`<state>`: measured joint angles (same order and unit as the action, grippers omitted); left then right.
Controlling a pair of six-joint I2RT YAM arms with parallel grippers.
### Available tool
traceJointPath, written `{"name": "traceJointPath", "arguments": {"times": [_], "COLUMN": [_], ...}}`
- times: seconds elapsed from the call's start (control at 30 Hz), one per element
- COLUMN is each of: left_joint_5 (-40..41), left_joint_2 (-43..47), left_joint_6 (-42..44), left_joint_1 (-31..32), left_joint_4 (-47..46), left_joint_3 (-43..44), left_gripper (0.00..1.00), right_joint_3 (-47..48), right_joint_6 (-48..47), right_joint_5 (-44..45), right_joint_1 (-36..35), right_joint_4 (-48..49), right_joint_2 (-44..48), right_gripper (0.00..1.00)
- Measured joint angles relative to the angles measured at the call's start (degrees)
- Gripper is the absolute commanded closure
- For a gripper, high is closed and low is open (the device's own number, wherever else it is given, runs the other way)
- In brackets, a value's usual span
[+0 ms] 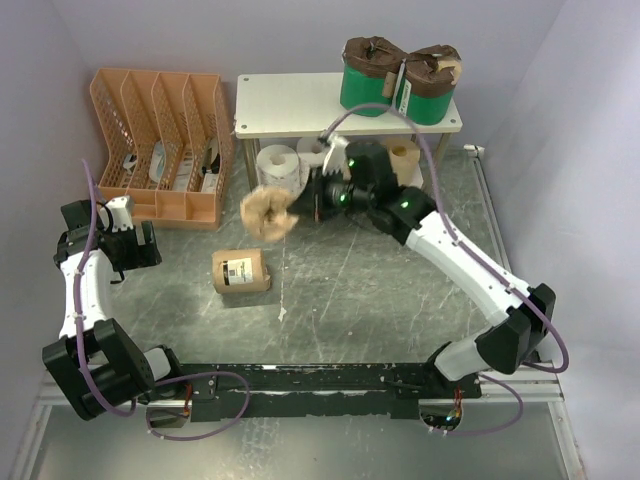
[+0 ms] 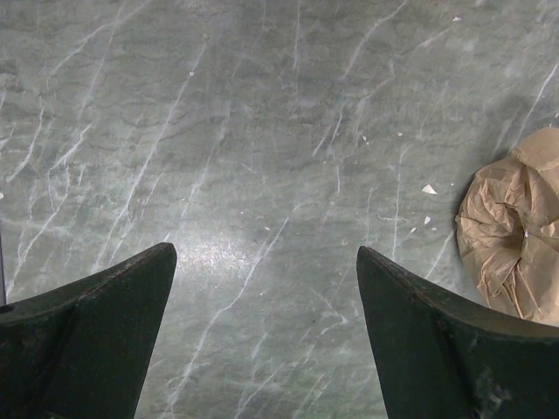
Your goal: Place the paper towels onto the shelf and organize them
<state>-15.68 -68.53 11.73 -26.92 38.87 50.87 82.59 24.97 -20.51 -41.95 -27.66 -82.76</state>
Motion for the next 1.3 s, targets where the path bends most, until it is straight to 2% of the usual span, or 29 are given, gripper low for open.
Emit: {"name": "traceJointPath", "arguments": {"times": [0.33,0.47,0.67,0.97,1.1,1.17,1.23,1.27,1.3], "left_joint_5": [0.26,0.35,0.48,0.70,0.72,0.72,0.72,0.76,0.92], "left_joint_2": [-0.07,-0.07,-0.07,-0.17,-0.35,-0.46,-0.55,-0.57,-0.63], "left_joint_6": [-0.20,-0.20,-0.22,-0.24,-0.24,-0.24,-0.24,-0.26,-0.28], "left_joint_1": [0.00,0.00,0.00,-0.02,-0.02,-0.02,-0.02,-0.02,-0.02], "left_joint_4": [0.00,0.00,0.00,-0.02,0.00,0.00,0.00,-0.02,-0.02], "left_joint_3": [0.02,0.02,0.04,0.07,0.07,0.07,0.07,0.07,0.07], "left_gripper": [0.04,0.04,0.04,0.04,0.04,0.04,0.04,0.04,0.04], "right_joint_3": [23.23,29.44,32.24,32.22,32.15,32.11,32.11,32.09,32.09], "right_joint_6": [29.35,37.73,42.23,41.97,41.97,41.97,41.35,41.29,40.48], "right_joint_5": [3.37,10.27,20.85,26.32,26.99,27.36,27.85,27.89,27.98], "right_joint_1": [10.56,12.79,13.40,13.35,13.79,14.43,15.26,15.39,15.67], "right_joint_4": [9.44,7.96,3.58,3.15,4.24,4.96,6.05,6.36,6.88], "right_joint_2": [-5.20,-8.87,-11.63,-13.60,-15.08,-15.74,-16.09,-16.11,-16.09], "right_gripper": [1.00,1.00,1.00,0.99,0.68,0.37,0.12,0.02,0.00]}}
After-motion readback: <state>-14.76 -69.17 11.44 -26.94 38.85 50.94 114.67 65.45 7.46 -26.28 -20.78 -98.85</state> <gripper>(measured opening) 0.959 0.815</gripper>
